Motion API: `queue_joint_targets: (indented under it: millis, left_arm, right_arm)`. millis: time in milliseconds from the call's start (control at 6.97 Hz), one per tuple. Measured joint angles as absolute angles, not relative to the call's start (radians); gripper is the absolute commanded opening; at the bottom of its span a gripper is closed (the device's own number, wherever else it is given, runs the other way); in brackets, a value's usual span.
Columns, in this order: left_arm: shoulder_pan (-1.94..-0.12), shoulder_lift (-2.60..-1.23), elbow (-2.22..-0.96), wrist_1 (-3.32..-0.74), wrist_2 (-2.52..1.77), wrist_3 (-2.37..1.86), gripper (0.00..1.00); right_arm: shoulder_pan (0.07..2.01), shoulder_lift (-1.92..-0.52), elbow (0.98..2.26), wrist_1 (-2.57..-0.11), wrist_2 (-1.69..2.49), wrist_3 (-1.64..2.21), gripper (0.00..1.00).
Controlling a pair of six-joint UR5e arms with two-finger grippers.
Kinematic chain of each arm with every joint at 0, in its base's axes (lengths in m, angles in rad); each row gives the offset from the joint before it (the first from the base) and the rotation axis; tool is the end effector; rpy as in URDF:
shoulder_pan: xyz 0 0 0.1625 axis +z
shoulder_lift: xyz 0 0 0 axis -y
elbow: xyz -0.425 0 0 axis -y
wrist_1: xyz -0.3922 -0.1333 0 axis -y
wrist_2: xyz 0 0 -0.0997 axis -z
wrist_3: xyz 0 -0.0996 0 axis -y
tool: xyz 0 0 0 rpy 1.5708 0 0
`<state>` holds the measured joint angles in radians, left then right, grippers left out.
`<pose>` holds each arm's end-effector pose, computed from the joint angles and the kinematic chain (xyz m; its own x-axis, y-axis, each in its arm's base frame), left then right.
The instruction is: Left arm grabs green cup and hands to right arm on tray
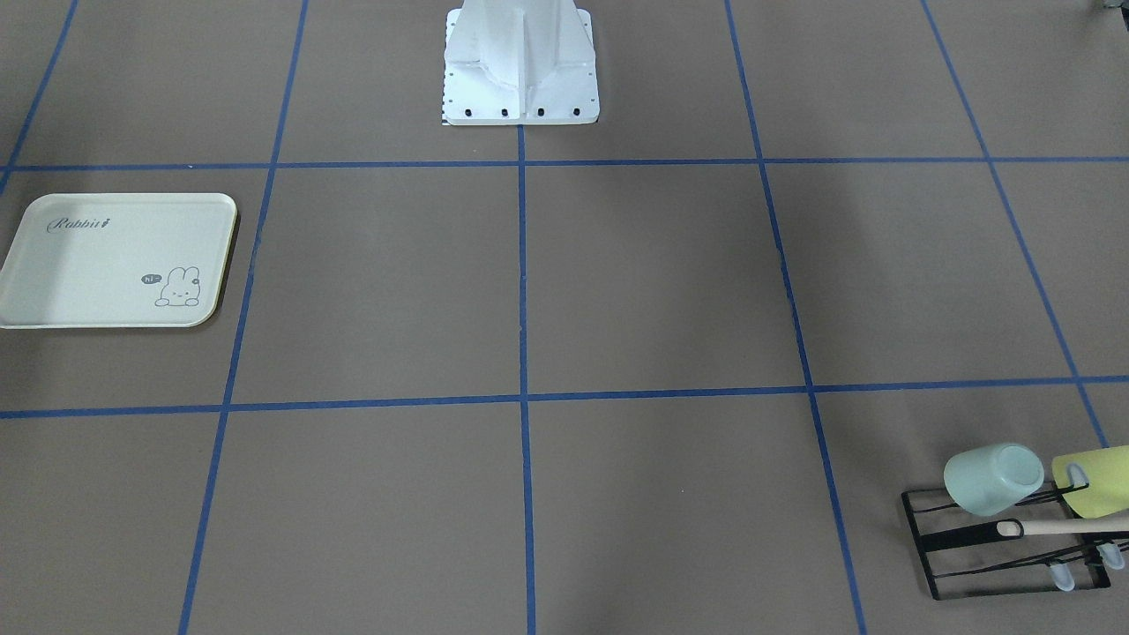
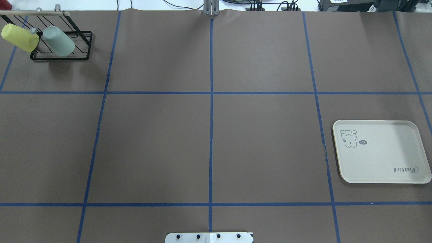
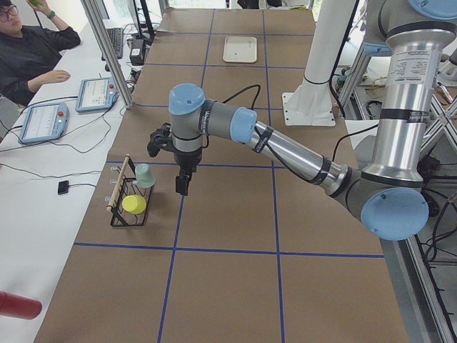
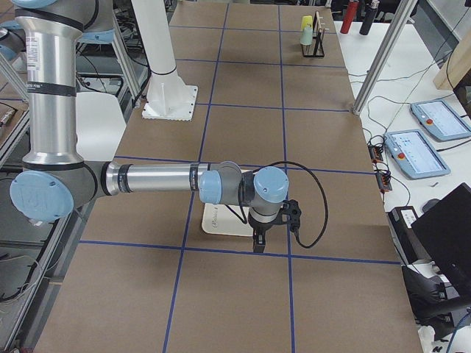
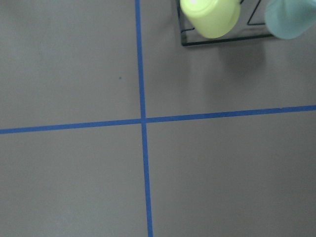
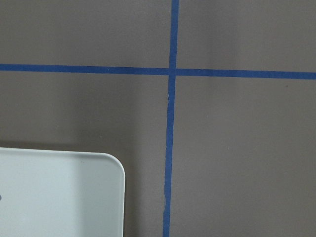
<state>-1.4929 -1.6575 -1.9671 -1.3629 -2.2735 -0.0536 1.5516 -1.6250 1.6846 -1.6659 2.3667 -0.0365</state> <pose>-0.0298 -0.5046 0.4498 0.7501 0.1827 -0.6356 -0.0348 0.9707 0.2379 0.0532 -0.4667 0.6367 0.6988 -0.0245 0.7149 0.0447 0.9990 -0.0094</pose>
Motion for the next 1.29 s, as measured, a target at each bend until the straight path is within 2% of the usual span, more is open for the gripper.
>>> queue_joint_targets:
  millis: [287, 861, 1292]
  left_arm:
    - [-1.402, -1.668, -1.946, -1.592, -2.273, -0.312, 1.00]
    - [-1.294, -1.757, -1.691, -2.101, -2.127, -0.795, 1.00]
    - [-1.143, -1.772, -1.665, -2.198, -1.785, -0.928, 1.00]
  right_arm:
    - [1.550, -1.623, 1.687, -1.666, 2.369, -0.035, 1.00]
    - [1.549, -1.620, 1.693, -1.666, 2.375, -0.035, 1.00]
    - [1.549, -1.620, 1.695, -1.666, 2.378, -0.035, 1.00]
